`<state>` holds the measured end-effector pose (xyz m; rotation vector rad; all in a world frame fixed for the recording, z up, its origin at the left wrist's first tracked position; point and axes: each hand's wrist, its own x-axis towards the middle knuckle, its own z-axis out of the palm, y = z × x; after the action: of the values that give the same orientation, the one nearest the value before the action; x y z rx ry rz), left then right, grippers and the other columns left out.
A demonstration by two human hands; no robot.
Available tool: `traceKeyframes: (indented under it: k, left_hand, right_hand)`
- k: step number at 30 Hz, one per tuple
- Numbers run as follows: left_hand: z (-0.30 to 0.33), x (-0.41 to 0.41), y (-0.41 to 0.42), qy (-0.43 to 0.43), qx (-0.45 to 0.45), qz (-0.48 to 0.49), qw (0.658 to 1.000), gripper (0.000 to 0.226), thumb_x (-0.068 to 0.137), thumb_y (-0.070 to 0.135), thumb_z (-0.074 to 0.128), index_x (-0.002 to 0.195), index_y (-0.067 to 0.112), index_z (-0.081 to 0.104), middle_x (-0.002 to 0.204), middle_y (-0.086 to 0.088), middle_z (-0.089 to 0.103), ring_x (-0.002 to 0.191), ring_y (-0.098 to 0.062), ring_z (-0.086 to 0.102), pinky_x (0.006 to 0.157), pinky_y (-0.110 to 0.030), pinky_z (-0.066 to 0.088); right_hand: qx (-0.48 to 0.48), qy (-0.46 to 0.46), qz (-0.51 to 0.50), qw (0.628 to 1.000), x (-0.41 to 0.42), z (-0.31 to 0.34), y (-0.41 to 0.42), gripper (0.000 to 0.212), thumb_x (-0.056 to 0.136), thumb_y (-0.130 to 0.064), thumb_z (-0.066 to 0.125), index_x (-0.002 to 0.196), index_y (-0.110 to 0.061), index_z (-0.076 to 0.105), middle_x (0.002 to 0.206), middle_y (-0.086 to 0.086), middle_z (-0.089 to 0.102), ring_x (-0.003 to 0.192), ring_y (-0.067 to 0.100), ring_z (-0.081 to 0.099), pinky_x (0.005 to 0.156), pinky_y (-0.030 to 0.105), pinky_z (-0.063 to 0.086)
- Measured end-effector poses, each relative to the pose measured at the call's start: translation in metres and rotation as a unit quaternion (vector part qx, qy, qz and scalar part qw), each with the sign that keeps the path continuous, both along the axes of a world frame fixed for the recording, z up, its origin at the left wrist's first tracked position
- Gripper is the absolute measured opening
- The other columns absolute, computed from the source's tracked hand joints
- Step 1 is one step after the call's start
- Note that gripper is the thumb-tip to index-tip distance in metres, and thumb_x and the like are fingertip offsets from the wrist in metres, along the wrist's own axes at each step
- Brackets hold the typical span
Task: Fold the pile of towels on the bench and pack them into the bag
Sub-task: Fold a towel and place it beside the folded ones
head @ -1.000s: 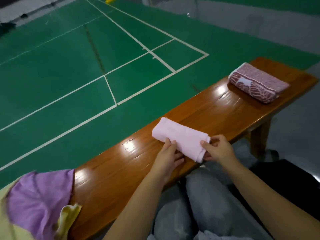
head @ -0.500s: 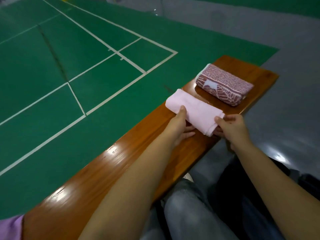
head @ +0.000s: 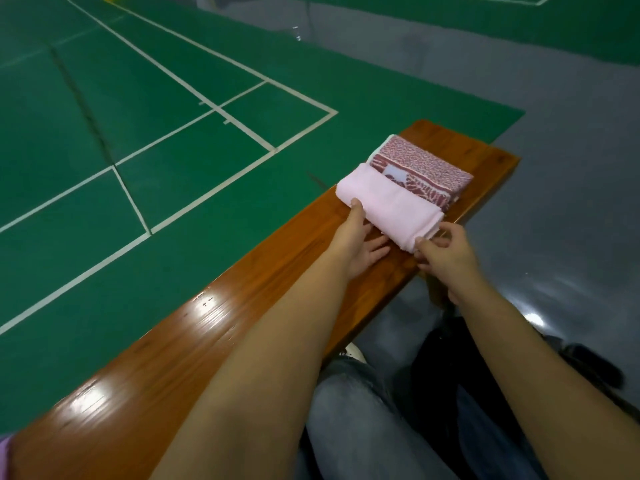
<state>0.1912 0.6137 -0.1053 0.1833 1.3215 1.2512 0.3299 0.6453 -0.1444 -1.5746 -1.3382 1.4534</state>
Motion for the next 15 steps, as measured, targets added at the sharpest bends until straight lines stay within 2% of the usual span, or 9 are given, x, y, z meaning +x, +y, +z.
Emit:
traceKeyframes:
  k: [2, 4, 8, 11, 13, 15]
  left_hand:
    - [-0.005, 0.001, -0.026, 0.000, -0.004, 0.010, 1.000, 0.069, 0.094, 0.063, 0.032, 0.152, 0.026, 0.023, 0.156, -0.006, 0.030, 0.132, -0.034, 0.045, 0.106, -0.047, 0.041]
    - [-0.008, -0.002, -0.061, 0.003, -0.005, 0.024, 1.000, 0.068, 0.094, 0.063, 0.032, 0.148, 0.024, 0.030, 0.153, -0.006, 0.035, 0.129, -0.032, 0.049, 0.103, -0.045, 0.043]
    - [-0.001, -0.023, -0.148, 0.027, 0.012, 0.075, 0.997, 0.058, 0.098, 0.056, 0.031, 0.138, 0.016, 0.045, 0.137, -0.007, 0.054, 0.121, -0.027, 0.056, 0.103, -0.044, 0.046]
    - [0.007, -0.039, -0.216, 0.084, -0.018, 0.124, 0.988, 0.039, 0.101, 0.045, 0.039, 0.121, 0.016, 0.056, 0.118, -0.005, 0.065, 0.108, -0.021, 0.063, 0.089, -0.035, 0.052]
    - [0.011, -0.048, -0.263, 0.122, -0.049, 0.167, 0.977, 0.029, 0.101, 0.039, 0.044, 0.113, 0.017, 0.059, 0.108, -0.004, 0.068, 0.099, -0.017, 0.065, 0.078, -0.029, 0.051]
    - [0.016, -0.053, -0.311, 0.155, -0.066, 0.213, 0.962, 0.027, 0.100, 0.035, 0.047, 0.113, 0.015, 0.059, 0.101, -0.002, 0.070, 0.095, -0.017, 0.066, 0.077, -0.028, 0.051]
  right_hand:
    - [0.013, -0.003, -0.011, 1.000, -0.007, 0.003, -0.021, 0.050, 0.087, -0.025, 0.064, 0.132, -0.021, 0.041, 0.116, 0.006, 0.059, 0.100, 0.021, 0.061, 0.084, 0.041, 0.056]
    - [0.013, 0.010, 0.014, 1.000, -0.019, 0.009, -0.049, 0.042, 0.090, -0.026, 0.061, 0.128, -0.022, 0.043, 0.117, 0.004, 0.058, 0.103, 0.022, 0.060, 0.090, 0.044, 0.054]
    - [-0.006, 0.040, 0.167, 0.985, -0.049, 0.024, -0.102, 0.024, 0.095, -0.021, 0.056, 0.118, -0.023, 0.049, 0.112, 0.000, 0.058, 0.095, 0.014, 0.062, 0.088, 0.036, 0.053]
    - [0.016, 0.040, 0.254, 0.966, -0.072, 0.032, -0.137, 0.018, 0.095, -0.019, 0.056, 0.111, -0.022, 0.051, 0.108, 0.002, 0.061, 0.091, 0.013, 0.063, 0.087, 0.037, 0.053]
    - [0.019, 0.046, 0.313, 0.948, -0.089, 0.039, -0.165, 0.013, 0.094, -0.018, 0.056, 0.106, -0.022, 0.053, 0.106, 0.004, 0.062, 0.090, 0.015, 0.064, 0.087, 0.040, 0.053]
    - [0.025, 0.040, 0.378, 0.925, -0.106, 0.042, -0.196, 0.009, 0.094, -0.018, 0.057, 0.101, -0.024, 0.055, 0.104, 0.006, 0.063, 0.090, 0.016, 0.065, 0.086, 0.042, 0.053]
